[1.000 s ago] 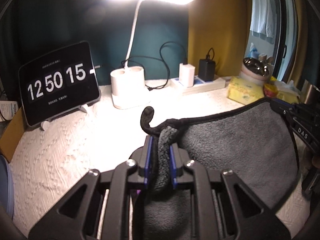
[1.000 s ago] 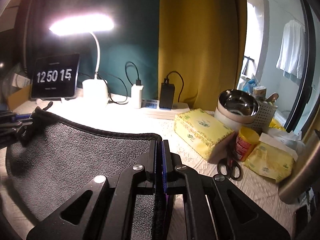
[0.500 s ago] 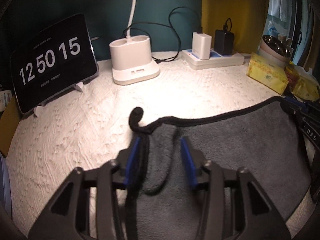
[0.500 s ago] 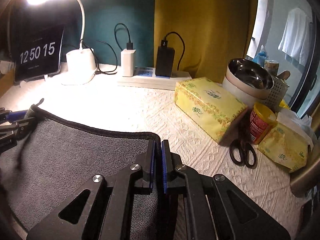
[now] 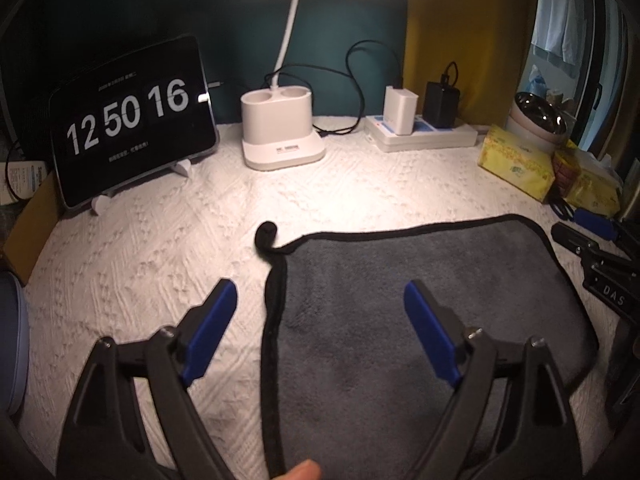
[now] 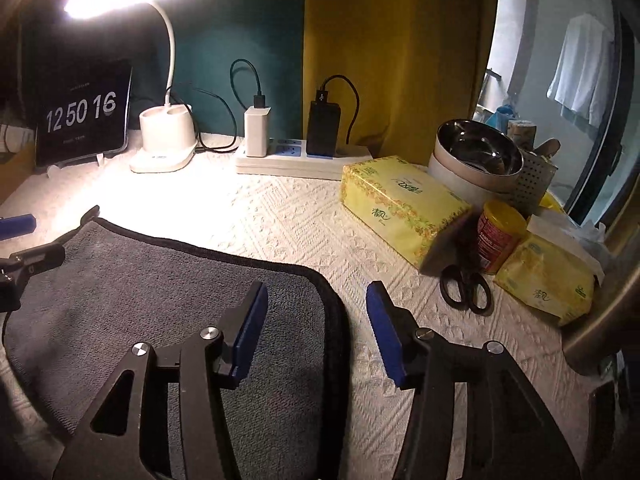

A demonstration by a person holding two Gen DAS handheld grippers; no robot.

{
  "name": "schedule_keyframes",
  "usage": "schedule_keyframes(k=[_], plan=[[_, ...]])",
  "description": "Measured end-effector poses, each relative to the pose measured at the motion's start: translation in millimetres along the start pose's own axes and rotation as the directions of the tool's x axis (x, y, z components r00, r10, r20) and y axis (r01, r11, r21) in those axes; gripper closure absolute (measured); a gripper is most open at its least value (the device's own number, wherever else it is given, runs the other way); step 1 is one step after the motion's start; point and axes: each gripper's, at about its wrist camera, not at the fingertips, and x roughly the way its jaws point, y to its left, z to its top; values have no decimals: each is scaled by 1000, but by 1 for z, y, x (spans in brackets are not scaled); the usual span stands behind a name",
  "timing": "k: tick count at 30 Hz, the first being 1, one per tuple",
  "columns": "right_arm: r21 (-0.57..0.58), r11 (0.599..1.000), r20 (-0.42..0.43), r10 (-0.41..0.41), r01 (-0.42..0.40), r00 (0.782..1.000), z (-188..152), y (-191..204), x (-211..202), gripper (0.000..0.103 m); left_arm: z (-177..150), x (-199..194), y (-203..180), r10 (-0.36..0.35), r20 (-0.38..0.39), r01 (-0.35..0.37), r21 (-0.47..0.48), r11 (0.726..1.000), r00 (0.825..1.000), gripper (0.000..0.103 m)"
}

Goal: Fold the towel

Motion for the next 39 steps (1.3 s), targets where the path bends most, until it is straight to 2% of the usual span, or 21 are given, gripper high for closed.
schedule_keyframes(k=[17,32,35,39], plan=[[5,1000,53,14,-15,998,-33,20,-88,48,-45,-92,-2,-40,79,47,-86,995,996,11],[-2,999,84,40,-40,996,-63,39,-143,48,-95,-148,-2,-41,101,52,-115,992,994,10],[4,999,99,43,-44,994,-68,41,-158,48,-103,-165,-5,-20,145,34,-94,995,989,10],[13,999,138,46,-48,989,-74,44,-186,48,-111,-196,-8,-18,235,41,-94,995,972,10]])
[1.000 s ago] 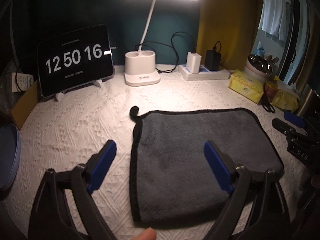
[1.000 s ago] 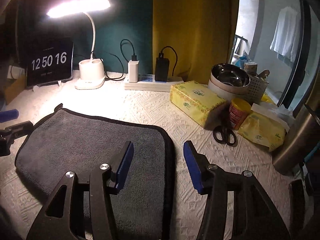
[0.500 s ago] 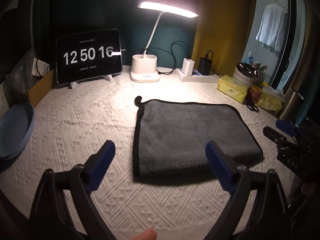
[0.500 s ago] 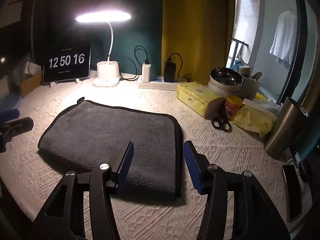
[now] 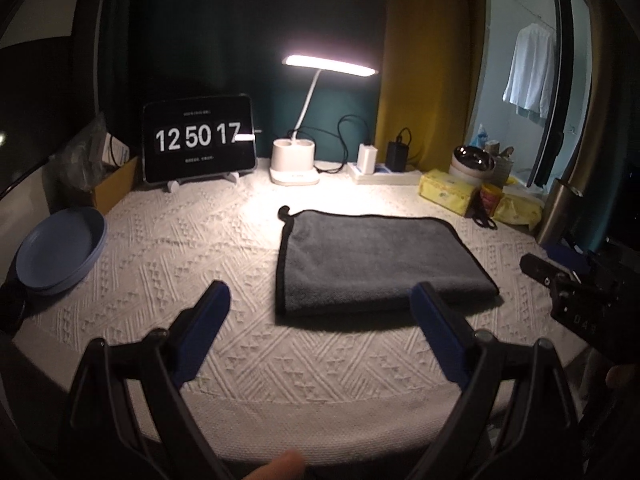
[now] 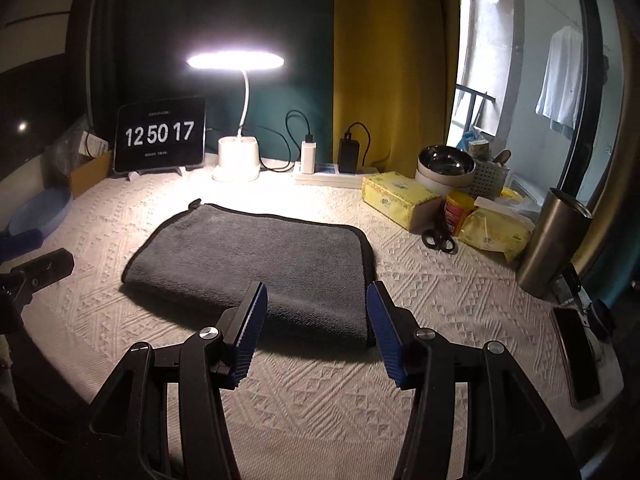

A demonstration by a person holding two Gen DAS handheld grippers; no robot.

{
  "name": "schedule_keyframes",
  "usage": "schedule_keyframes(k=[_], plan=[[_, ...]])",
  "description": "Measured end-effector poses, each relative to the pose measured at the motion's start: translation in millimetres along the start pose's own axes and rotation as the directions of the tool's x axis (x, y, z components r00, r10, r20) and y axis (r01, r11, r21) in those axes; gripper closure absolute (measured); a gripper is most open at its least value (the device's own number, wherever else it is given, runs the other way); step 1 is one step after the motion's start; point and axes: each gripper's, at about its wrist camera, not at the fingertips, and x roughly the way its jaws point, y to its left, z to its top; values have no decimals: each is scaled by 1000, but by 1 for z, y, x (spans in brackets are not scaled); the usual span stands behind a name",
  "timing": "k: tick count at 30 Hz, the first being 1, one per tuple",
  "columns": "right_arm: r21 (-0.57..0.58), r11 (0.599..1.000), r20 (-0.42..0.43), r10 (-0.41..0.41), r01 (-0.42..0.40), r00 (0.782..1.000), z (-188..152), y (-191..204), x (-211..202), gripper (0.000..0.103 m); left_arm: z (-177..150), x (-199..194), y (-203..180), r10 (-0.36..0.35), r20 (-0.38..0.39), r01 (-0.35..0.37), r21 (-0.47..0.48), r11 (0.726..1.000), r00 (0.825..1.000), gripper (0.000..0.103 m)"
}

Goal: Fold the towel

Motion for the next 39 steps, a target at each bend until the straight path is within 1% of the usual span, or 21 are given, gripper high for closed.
schedule_keyframes(k=[4,8,10,13,15,17,21,31,39], plan=[[13,1000,54,1,-2,999,-2,5,-33,48,-4,-27,-7,24,74,-26,23,999,997,10],[10,1000,135,3,-5,991,-4,13,-67,48,-9,-52,-9,-3,155,-4,45,999,988,10],[7,1000,166,5,-6,986,-5,15,-79,48,-10,-64,-10,-12,192,1,56,998,981,10],[-4,999,216,43,-43,975,-8,20,-97,48,-13,-79,-12,-13,243,-4,69,998,970,10],[-14,999,247,40,-38,968,-10,24,-109,48,-14,-89,-13,-10,270,-12,79,997,963,10],[-16,999,269,36,-33,962,-11,25,-118,48,-14,-98,-14,-8,290,-18,86,996,957,6],[-7,999,290,36,-36,956,-15,24,-131,48,-16,-113,-11,-16,322,-11,83,997,946,4],[-22,999,310,30,-24,950,-22,27,-151,48,-20,-132,-12,-26,356,-7,90,996,934,4],[-27,999,317,31,-24,948,-22,28,-155,48,-19,-136,-11,-22,361,-11,89,996,932,4]])
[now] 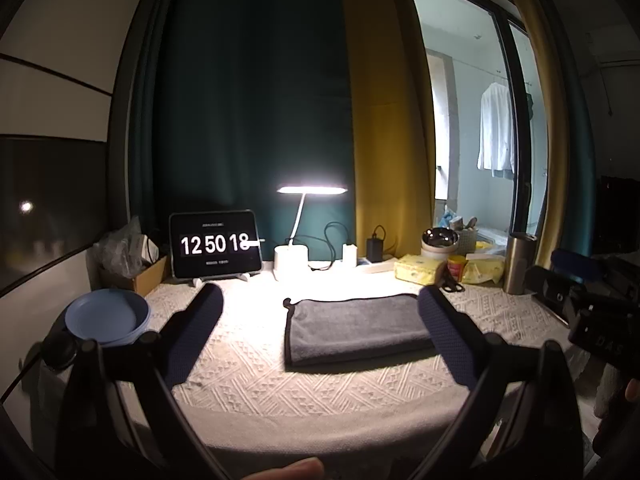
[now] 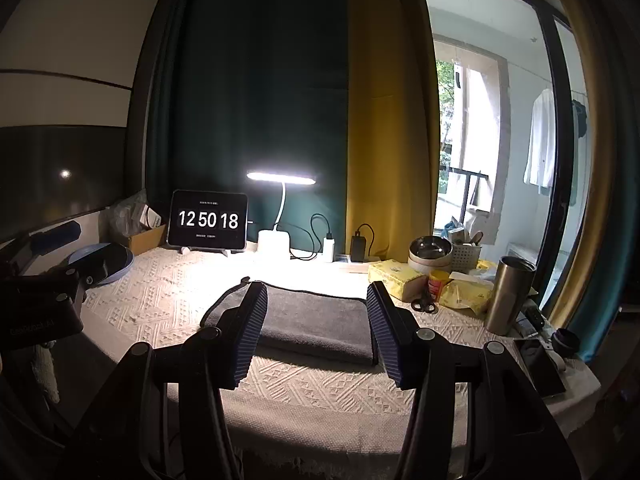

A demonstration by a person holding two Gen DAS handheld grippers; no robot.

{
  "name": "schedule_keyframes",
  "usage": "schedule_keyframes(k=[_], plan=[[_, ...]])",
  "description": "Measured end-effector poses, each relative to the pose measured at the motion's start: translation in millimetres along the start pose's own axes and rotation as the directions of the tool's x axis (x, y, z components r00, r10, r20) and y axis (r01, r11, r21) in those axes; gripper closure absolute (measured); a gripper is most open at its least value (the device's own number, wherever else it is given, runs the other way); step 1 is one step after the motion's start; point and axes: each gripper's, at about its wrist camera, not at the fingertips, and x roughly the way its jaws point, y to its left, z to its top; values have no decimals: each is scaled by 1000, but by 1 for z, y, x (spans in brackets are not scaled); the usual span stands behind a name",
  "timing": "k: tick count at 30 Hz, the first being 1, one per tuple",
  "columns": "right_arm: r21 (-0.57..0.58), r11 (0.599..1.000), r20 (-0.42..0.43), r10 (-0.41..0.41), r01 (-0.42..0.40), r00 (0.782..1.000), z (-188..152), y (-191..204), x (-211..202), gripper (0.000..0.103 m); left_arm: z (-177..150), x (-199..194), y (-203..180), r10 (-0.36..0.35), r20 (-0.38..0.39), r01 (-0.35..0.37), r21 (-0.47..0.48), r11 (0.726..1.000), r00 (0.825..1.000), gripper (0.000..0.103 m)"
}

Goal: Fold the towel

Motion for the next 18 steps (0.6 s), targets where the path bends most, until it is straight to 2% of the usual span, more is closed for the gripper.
schedule_keyframes(k=[18], plan=[[-2,1000,-7,11,-11,1000,-1,0,2,48,-2,-3,1,2,-7,-2,-4,1000,1000,4]])
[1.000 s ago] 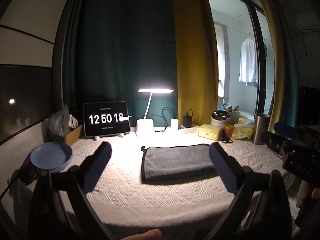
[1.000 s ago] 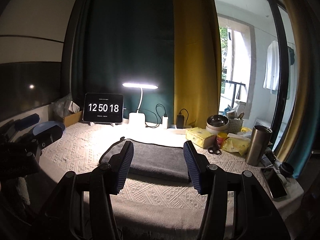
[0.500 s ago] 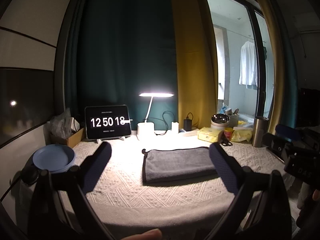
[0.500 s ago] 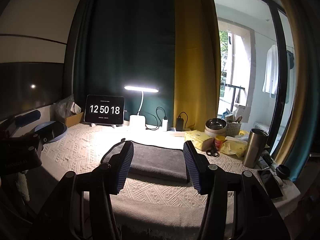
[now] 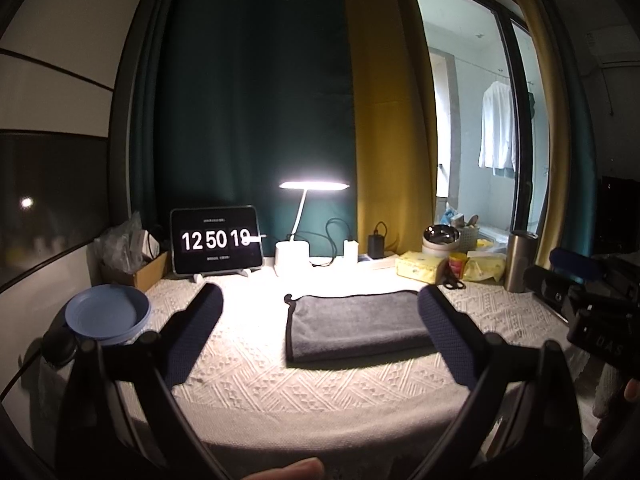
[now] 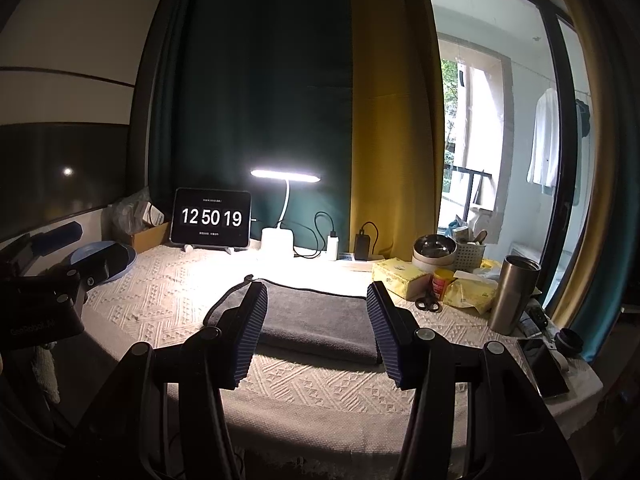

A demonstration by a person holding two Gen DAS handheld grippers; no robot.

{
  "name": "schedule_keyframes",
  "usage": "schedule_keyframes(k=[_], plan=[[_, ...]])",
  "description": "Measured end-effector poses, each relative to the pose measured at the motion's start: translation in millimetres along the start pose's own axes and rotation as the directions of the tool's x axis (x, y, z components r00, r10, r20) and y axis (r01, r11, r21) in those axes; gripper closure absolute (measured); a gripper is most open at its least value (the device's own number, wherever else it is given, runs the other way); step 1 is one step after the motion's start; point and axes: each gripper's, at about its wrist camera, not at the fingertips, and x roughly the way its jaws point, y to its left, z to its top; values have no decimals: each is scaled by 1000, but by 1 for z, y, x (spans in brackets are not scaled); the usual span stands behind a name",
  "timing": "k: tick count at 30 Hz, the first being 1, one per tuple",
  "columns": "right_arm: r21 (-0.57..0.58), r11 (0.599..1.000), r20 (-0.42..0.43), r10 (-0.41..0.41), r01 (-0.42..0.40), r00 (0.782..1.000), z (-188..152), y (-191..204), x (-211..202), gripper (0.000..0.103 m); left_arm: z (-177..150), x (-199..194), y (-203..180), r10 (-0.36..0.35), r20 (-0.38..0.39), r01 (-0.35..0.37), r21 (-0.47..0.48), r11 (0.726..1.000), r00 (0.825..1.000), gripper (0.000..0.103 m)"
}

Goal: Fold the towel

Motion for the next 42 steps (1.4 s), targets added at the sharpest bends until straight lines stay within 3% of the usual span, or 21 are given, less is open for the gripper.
schedule_keyframes(k=[42], plan=[[2,1000,-1,0,0,1000,0,0,0,48,-2,3,-2,1,-4,-1,0,1000,1000,4]])
